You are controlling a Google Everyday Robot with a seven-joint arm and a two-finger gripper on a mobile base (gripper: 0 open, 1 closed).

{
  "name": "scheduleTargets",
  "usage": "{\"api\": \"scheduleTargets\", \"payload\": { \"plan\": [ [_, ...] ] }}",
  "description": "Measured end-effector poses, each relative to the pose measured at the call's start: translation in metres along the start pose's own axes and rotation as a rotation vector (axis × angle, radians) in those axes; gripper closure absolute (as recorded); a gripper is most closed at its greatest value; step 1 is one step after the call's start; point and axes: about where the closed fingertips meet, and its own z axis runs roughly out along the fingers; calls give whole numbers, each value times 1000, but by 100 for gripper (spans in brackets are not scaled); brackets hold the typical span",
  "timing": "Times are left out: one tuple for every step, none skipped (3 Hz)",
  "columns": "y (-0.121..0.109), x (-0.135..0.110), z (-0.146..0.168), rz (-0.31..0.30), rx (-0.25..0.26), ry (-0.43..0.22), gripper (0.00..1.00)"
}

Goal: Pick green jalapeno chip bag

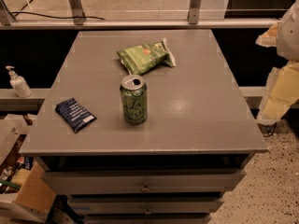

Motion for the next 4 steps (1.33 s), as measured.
{"api": "scheduleTargets", "payload": {
  "plan": [
    [0,0,0,0,0,0,0],
    [-2,-6,8,11,27,-34,0],
    [-11,-22,38,37,59,-114,0],
    [-29,-46,68,56,99,-202,0]
  ]
}}
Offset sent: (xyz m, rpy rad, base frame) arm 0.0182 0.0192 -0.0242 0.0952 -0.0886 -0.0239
